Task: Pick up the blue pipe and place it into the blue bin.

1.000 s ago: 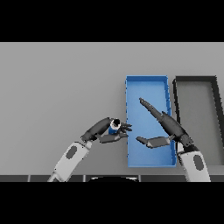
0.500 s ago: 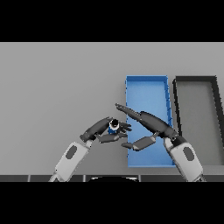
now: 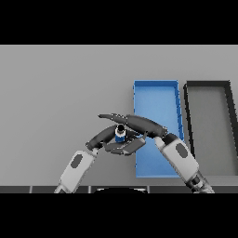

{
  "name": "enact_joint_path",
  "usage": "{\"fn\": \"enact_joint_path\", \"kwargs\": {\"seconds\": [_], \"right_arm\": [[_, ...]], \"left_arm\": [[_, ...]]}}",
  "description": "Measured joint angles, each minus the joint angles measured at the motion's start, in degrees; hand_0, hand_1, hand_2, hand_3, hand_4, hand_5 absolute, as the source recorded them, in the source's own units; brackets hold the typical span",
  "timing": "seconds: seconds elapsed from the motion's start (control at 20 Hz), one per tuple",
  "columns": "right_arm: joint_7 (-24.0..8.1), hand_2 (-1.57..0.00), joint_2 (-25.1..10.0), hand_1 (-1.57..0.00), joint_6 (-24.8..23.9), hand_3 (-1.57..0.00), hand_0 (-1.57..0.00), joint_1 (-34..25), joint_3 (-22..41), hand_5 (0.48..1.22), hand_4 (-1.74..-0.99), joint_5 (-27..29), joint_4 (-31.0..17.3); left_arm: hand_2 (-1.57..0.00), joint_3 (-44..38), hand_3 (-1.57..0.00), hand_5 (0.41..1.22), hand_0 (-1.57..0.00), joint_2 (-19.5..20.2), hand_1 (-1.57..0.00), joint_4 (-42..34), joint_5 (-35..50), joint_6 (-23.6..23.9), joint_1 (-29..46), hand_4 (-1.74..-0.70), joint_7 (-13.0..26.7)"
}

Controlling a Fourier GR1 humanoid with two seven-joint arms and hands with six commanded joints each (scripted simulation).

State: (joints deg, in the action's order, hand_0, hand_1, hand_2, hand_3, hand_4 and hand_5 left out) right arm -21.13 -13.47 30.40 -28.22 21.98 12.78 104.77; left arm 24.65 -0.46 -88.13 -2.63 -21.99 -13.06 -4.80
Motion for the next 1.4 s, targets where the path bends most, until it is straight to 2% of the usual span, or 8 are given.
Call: {"fn": "enact_joint_path", "kwargs": {"seconds": [0.1,0.25,0.35,0.6,0.9,0.95,1.2,1.4], "right_arm": [[-0.1,-0.66,1.0,-0.65,0.5,-0.5,-0.63,-1.1,0.7,0.523,-1.383,-0.3,-1.1],[2.4,-1.1,2.1,-1.1,0.5,-0.9,-1.09,-1.8,1.4,0.6,-1.537,-1.9,-2.4],[1.9,-1.27,3.5,-1.27,-0.1,-1.14,-1.26,-1.5,1.2,0.781,-1.495,0.5,-2.7],[6.4,-1.47,4.2,-1.47,0.4,-1.43,-1.47,-0.6,1.3,1.077,-1.481,-2.3,-2.4],[2.5,-1.55,7.0,-1.55,0.1,-1.53,-1.54,2.5,0.1,1.183,-1.494,0.2,-0.3],[2.8,-1.55,7.7,-1.55,-0.1,-1.54,-1.55,2.8,0.0,1.191,-1.495,0.7,-0.1],[2.1,-1.56,9.8,-1.56,-0.2,-1.56,-1.56,2.3,-0.7,1.211,-1.498,-1.3,-0.8],[1.0,-1.57,11.2,-1.57,0.4,-1.57,-1.57,3.0,-1.4,1.217,-1.499,-3.1,-0.2]], "left_arm": [[-1.53,-0.2,-1.14,1.221,-1.57,-0.6,-1.57,-0.2,-0.1,0.3,0.2,-1.6,2.4],[-1.55,-1.0,-1.23,1.221,-1.57,-0.6,-1.57,-0.2,-0.2,0.1,-0.4,-1.67,3.4],[-1.56,-1.4,-1.31,1.221,-1.57,-0.5,-1.57,-1.0,0.4,-0.4,0.4,-1.69,2.8],[-1.55,-1.7,-1.4,1.221,-1.57,-1.6,-1.57,0.4,-0.8,-0.8,-0.3,-1.73,1.0],[-1.56,-2.1,-1.43,1.221,-1.57,-2.3,-1.57,1.2,-2.1,-1.0,-1.0,-1.73,-0.6],[-1.57,-2.1,-1.26,1.221,-1.57,-2.2,-1.57,0.1,-2.1,-1.0,-0.5,-1.73,-0.1],[-0.55,-2.5,-0.43,1.221,-0.6,-0.5,-0.56,-0.6,-5.3,-3.1,0.1,-1.25,-0.7],[-0.22,-3.4,-0.18,0.912,-0.25,-1.2,-0.23,0.5,-6.0,-5.5,-0.9,-1.06,2.4]]}}
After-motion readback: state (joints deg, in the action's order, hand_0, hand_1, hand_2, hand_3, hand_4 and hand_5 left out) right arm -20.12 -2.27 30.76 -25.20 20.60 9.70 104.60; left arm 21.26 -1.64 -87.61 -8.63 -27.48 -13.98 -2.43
